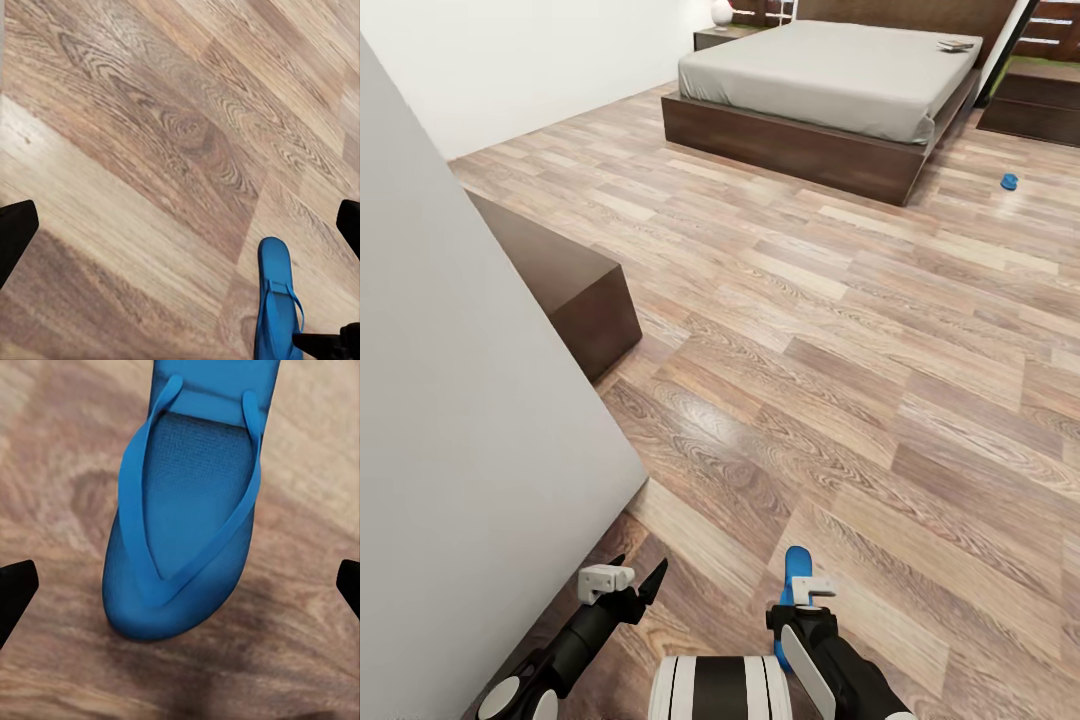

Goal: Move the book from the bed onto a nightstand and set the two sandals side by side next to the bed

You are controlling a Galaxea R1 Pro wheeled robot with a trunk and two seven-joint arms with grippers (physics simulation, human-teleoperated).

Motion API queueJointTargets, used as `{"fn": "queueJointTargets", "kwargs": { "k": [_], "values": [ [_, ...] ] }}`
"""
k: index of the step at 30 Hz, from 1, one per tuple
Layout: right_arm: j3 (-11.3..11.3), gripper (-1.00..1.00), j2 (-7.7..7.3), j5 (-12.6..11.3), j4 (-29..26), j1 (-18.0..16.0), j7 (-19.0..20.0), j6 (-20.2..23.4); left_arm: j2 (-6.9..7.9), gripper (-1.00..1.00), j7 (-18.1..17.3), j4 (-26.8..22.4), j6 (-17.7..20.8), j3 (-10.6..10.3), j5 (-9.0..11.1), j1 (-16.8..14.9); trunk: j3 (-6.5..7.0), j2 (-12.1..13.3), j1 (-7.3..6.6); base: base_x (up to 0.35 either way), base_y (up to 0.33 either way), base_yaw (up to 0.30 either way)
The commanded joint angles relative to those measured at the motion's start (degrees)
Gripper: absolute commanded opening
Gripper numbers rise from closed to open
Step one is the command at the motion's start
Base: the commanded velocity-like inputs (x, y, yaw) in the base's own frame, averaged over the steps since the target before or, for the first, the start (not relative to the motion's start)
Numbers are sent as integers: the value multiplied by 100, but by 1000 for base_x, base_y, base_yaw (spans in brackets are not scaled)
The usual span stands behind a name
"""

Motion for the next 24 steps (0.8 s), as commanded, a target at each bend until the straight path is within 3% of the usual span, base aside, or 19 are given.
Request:
{"fn": "queueJointTargets", "kwargs": {
  "k": [1,11,19,24],
  "values": [
    [25,100,-4,-54,-11,-3,-53,18,-6,100,-39,-3,60,16,60,-2,-4,-1,-1,0,0,0],
    [20,100,-4,-61,-295,-3,-70,133,-6,100,-42,-3,56,16,66,-2,-4,-1,-1,0,0,0],
    [9,100,-4,-181,-638,-3,-62,819,-6,100,-42,-3,53,16,67,-2,-4,-1,-1,0,0,0],
    [9,100,-4,-251,-681,-3,-32,879,-6,100,-42,-3,58,16,65,-2,-4,-1,-1,0,0,0]
  ]
}}
